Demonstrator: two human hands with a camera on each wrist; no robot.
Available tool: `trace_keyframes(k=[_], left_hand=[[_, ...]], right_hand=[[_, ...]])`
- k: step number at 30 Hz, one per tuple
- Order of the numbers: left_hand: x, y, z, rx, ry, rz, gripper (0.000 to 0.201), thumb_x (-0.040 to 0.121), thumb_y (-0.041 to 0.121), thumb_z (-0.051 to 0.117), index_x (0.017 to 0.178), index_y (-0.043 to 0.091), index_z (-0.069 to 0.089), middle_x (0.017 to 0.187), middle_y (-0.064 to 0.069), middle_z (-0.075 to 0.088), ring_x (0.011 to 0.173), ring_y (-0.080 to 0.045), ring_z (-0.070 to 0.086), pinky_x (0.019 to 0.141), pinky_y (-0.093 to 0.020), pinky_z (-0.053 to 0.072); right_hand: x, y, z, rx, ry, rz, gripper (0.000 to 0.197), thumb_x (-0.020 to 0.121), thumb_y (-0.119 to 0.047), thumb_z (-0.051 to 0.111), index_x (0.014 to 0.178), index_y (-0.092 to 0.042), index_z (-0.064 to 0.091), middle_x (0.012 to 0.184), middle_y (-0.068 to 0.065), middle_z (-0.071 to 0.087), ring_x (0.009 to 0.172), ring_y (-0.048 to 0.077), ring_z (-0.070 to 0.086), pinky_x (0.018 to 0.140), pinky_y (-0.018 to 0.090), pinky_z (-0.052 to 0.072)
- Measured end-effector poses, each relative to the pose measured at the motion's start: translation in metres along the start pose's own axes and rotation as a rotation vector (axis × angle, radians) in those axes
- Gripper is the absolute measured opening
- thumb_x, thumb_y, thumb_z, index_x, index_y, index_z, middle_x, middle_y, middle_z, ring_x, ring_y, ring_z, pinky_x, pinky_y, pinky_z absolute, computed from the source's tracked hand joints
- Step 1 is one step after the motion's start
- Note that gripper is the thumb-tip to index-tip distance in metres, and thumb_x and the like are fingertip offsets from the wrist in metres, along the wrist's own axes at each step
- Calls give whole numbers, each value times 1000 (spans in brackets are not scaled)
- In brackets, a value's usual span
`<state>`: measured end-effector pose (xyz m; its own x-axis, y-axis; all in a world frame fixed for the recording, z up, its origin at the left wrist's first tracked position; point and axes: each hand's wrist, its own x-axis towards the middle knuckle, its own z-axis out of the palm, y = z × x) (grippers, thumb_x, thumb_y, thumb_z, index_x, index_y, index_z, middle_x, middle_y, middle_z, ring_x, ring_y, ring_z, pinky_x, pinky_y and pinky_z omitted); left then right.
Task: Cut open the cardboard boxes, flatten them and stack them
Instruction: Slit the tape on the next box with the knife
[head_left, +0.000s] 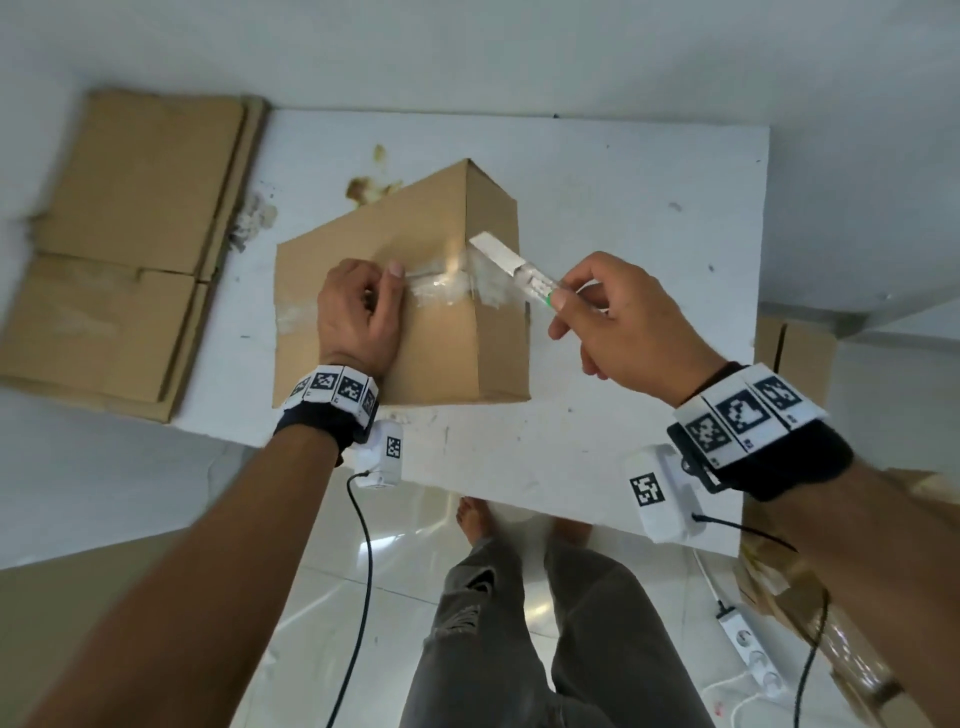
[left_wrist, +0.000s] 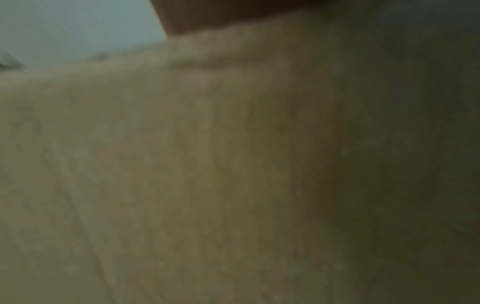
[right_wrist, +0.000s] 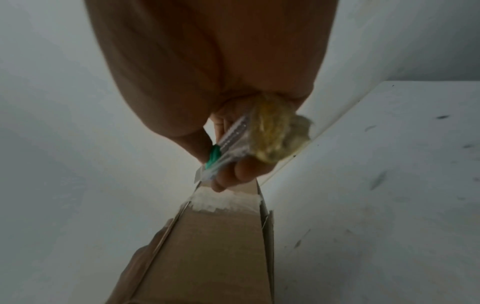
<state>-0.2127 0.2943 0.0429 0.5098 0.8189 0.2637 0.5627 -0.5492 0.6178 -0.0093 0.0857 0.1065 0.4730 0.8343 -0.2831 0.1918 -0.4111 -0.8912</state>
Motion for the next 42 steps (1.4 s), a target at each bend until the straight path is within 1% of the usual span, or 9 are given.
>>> trace_keyframes(k=[6, 9, 13, 16, 20, 25, 34, 38, 42], left_hand=[[-9, 3, -5, -48, 40, 34, 39, 101, 42, 50, 71, 17, 54, 96, -10, 67, 78, -13, 56, 68, -11, 39], [-13, 1, 5, -49, 56, 19, 48, 100, 42, 52, 66, 9, 53, 90, -9, 66, 76, -16, 57, 66, -30, 45], [-18, -2, 34, -38, 6, 15, 47, 98, 44, 56, 63, 12, 51, 92, -10, 63, 87, -22, 56, 75, -28, 40], [-26, -5, 59, 20, -107, 37, 47, 96, 44, 59, 66, 8, 54, 101, -16, 58, 102, -31, 51, 87, -30, 40], [-42, 8, 88, 224, -300, 123, 43, 95, 47, 55, 83, 7, 65, 112, -18, 59, 110, -41, 48, 96, -57, 45], [-55, 20, 100, 307, -362, 175, 42, 97, 56, 50, 89, 17, 66, 131, -10, 55, 127, -40, 39, 109, -70, 26], [-27, 17, 58, -10, -167, 97, 45, 104, 33, 47, 75, 5, 66, 105, -17, 65, 106, -35, 55, 90, -42, 46], [9, 28, 2, -113, -123, 69, 40, 105, 29, 51, 79, 4, 67, 100, -4, 64, 87, -13, 57, 74, -25, 43], [24, 24, -30, -122, -197, -6, 38, 105, 37, 52, 90, 8, 72, 101, -3, 71, 91, -17, 64, 80, -33, 52]], right_hand=[[3, -13, 18, -142, -20, -110, 12, 100, -30, 58, 98, -18, 60, 75, -2, 72, 48, 7, 59, 50, 28, 46], [7, -4, 14, -265, 12, -123, 16, 98, -38, 59, 99, -21, 60, 76, 0, 71, 65, 16, 67, 61, 40, 56], [1, 29, 10, -297, 4, -3, 19, 98, -44, 56, 97, -24, 55, 76, 1, 70, 62, 25, 66, 62, 45, 58], [0, 63, 16, -214, -70, 145, 18, 101, -41, 53, 100, -23, 50, 84, -2, 72, 61, 23, 69, 58, 39, 57], [0, 98, 27, -198, -98, 180, 11, 105, -33, 47, 109, -23, 48, 92, -6, 71, 61, 15, 63, 60, 34, 50], [-1, 104, 37, -65, 91, 191, 16, 105, -39, 45, 116, -34, 55, 82, -4, 70, 59, 10, 56, 57, 30, 47], [-16, 63, 5, -162, 75, 53, 25, 95, -51, 61, 98, -27, 64, 70, -2, 70, 61, 8, 65, 57, 30, 48], [-11, 18, -12, -169, 92, -169, 17, 90, -40, 72, 96, -26, 63, 83, -6, 70, 66, 13, 61, 64, 30, 51], [-4, -22, -24, -381, 24, -287, 16, 85, -39, 76, 92, -29, 65, 83, -10, 66, 69, 5, 54, 62, 28, 42]])
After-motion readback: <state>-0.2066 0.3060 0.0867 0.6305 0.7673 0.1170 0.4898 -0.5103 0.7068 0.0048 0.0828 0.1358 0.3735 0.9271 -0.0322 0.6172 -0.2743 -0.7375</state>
